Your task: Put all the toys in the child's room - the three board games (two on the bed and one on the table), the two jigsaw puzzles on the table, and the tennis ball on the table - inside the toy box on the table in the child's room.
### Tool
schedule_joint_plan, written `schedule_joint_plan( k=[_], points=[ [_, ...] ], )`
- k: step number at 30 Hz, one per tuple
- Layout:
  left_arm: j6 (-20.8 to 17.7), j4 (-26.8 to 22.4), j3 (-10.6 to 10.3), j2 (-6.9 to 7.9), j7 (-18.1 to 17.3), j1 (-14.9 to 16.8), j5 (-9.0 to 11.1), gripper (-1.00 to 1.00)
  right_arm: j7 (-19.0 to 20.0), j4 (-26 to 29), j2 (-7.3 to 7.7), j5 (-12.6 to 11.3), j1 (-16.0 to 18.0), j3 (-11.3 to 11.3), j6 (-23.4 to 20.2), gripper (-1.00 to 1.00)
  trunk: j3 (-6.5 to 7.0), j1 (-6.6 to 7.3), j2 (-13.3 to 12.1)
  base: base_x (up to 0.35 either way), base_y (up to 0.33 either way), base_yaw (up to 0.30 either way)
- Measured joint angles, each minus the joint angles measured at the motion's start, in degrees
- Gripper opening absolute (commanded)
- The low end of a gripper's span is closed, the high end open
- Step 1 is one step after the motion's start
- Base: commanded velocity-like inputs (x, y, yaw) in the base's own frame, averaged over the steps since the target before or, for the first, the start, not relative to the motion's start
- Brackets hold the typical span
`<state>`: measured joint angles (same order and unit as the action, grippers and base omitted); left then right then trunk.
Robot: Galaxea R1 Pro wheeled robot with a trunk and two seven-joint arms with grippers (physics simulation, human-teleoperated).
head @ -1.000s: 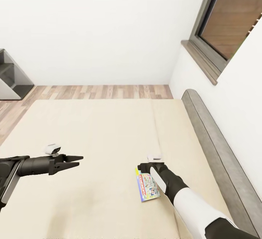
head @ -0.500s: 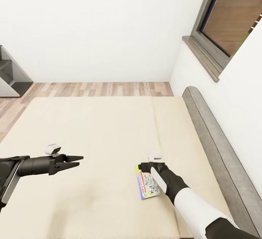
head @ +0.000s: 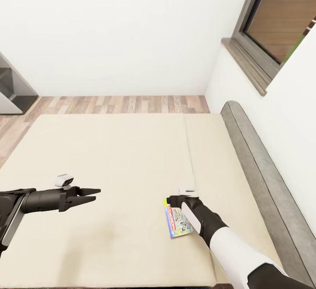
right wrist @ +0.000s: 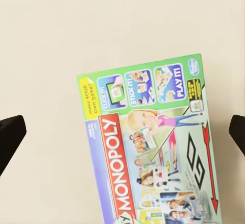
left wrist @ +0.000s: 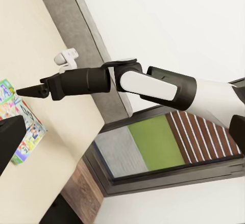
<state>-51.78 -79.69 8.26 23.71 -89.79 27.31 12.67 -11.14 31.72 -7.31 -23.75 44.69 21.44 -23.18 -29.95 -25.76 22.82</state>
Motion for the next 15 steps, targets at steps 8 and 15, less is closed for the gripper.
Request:
schedule_joint_plan(
  k=[8,15],
  points=[
    [0.0,0.0,0.0,0.0,0.0,0.0,0.0,1.0,0.0,0.0,-0.04,0.0,0.0,0.0,0.1,1.0,-0.76,0.0,0.0,0.0,0.0,0.0],
    [0.0,0.0,-0.1,-0.15,0.0,0.0,0.0,1.0,0.0,0.0,-0.11,0.0,0.0,0.0,0.1,1.0,-1.42,0.0,0.0,0.0,0.0,0.0]
  ],
)
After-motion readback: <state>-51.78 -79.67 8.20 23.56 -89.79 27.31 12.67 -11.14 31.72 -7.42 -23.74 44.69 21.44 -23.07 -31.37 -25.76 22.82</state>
